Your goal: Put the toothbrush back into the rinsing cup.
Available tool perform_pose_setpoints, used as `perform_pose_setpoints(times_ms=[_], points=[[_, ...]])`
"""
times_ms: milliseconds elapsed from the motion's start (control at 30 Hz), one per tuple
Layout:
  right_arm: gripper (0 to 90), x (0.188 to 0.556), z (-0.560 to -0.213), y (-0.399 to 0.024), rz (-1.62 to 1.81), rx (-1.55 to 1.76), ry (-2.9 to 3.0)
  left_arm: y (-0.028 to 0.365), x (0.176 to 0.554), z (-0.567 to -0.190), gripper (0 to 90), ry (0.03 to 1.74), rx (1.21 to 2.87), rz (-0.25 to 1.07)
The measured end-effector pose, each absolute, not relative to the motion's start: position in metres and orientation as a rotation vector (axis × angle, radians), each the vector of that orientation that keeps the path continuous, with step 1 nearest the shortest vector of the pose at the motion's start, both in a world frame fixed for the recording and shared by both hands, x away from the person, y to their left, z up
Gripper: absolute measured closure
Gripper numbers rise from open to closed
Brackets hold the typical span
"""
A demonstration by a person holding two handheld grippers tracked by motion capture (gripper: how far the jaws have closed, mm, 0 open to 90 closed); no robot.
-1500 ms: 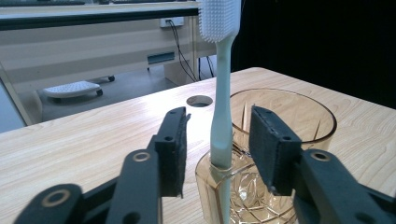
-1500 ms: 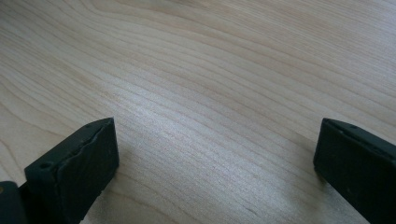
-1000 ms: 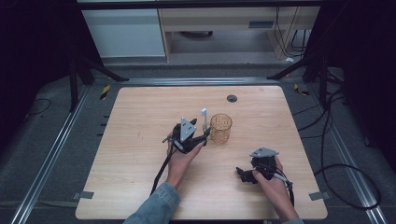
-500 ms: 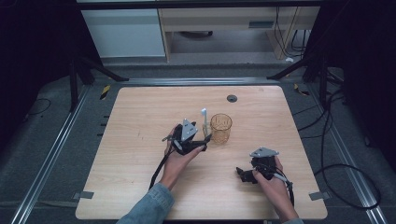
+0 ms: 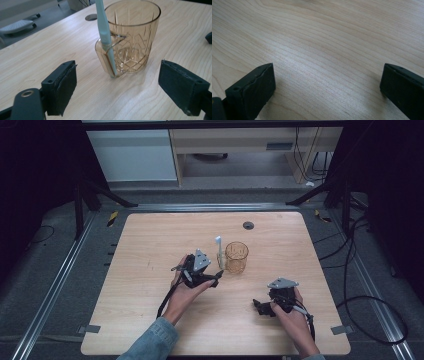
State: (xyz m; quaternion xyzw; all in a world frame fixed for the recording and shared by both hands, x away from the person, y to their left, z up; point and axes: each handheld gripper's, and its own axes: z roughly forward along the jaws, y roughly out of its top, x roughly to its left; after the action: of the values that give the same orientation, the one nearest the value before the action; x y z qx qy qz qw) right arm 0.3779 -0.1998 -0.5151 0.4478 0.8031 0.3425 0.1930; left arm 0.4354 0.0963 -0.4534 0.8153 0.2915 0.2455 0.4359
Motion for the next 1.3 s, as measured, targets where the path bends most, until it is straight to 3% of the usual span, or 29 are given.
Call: perform_pose_setpoints(times_ms=[667, 1300], points=[[0.4, 0.378, -0.515, -0.2, 0.961, 1.257, 2.253, 0.115, 0.431, -0.453, 8.4, 0.845, 2.164, 0.51], [0.4, 0.378, -0.515, -0.2, 0.962, 1.254, 2.254, 0.177, 0.43, -0.456, 7.1, 1.003, 2.136, 0.491]])
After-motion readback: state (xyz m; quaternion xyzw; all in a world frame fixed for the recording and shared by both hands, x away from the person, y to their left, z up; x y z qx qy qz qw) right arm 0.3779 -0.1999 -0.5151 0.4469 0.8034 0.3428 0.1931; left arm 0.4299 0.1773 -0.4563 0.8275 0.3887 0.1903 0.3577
